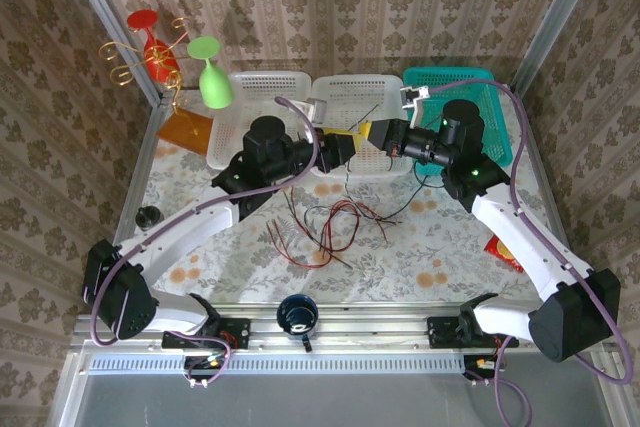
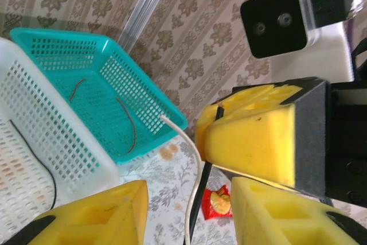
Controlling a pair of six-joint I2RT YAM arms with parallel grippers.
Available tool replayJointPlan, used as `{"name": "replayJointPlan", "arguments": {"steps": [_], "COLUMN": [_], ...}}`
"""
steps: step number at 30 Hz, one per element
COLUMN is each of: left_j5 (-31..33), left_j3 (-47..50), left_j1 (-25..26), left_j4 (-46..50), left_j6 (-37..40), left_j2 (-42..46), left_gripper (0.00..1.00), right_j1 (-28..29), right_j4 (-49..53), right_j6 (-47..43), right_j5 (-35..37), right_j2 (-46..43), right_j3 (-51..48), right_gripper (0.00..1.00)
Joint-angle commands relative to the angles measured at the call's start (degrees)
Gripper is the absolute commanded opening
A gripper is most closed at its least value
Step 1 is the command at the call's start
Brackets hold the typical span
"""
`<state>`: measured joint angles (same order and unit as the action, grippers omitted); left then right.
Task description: Untangle the cables
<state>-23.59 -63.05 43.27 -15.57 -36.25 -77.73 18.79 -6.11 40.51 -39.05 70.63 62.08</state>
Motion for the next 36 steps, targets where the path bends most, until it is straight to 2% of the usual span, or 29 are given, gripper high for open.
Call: {"name": "replayJointPlan", "arguments": {"steps": [1, 4, 10, 13, 21, 36], "left_j5": [-2.1, -3.4, -7.0, -9.6, -10.2, -11.1], "left_j3": [3.1, 4.1, 2.6, 1.4, 0.5, -0.1], "left_j1": [-2.4, -4.5, -5.7, -5.5, -4.9, -4.1], "left_j4": [-10.7, -15.9, -19.5, -19.7, -18.5, -21.4], "left_j6": [-7.6, -12.5, -18.1, -19.0, -19.1, -21.4], "left_j2": [1.8, 1.8, -0.2, -1.5, -2.5, -4.4], "left_gripper": [0.45, 0.48, 0.50, 0.50, 0.54, 0.51], "right_j1": [-0.2, -0.2, -0.1, 0.1, 0.6, 1.1], "right_j4": [-1.7, -1.5, -3.0, -4.3, -8.5, -10.4], "right_j6": [0.1, -1.1, -3.2, -4.4, -5.5, -5.2], "right_j5": [-1.4, -2.0, -2.9, -3.1, -3.6, -5.8], "right_j2": [0.0, -0.5, -1.2, -1.4, -1.3, 0.6], "right_j3": [0.1, -0.3, -1.4, -1.7, -2.0, -1.7], "right_gripper": [0.00, 0.00, 0.00, 0.00, 0.00, 0.00]}}
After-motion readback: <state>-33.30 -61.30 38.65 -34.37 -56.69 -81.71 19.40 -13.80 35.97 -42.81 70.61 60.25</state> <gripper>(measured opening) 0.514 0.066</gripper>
